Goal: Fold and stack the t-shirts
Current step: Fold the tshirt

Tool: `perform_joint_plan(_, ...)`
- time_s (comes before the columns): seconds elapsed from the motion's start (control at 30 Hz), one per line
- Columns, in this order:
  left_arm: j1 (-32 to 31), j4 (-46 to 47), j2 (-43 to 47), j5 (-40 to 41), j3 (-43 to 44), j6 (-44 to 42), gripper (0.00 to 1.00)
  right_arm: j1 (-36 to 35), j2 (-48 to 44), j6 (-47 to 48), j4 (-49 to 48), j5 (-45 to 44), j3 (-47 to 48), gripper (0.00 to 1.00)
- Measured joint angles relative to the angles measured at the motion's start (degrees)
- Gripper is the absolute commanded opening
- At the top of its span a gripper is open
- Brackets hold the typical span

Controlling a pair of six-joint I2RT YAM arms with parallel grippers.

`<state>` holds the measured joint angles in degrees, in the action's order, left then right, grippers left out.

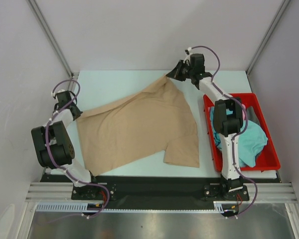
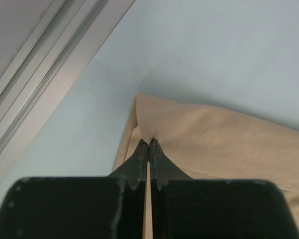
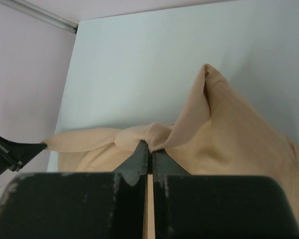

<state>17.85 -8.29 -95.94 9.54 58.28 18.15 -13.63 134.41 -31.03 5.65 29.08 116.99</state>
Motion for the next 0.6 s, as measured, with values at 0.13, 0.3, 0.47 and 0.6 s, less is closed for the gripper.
perform_joint_plan(0.13,0.1,-3.6,2.3,-0.5,-0.4,-0.1,0.0,0.2,-6.4,0.0,3.7,-0.9,-5.1,0.0)
perform_joint_plan(0.3,0.3,-7.9,4.6,-0.8,-0.5,-0.1,0.0,0.7,-12.9,0.2,8.2,-2.4,-8.8,0.0)
perform_joint_plan(0.47,0.4,-11.7,4.9,-1.0,-2.3,0.0,0.01,1.3,-15.0,0.7,14.4,-3.2,-9.3,0.0)
perform_joint_plan(0.6,0.4,-15.2,4.9,-1.0,-2.9,0.3,0.0,1.6,-15.3,1.3,18.2,-3.3,-12.3,0.04)
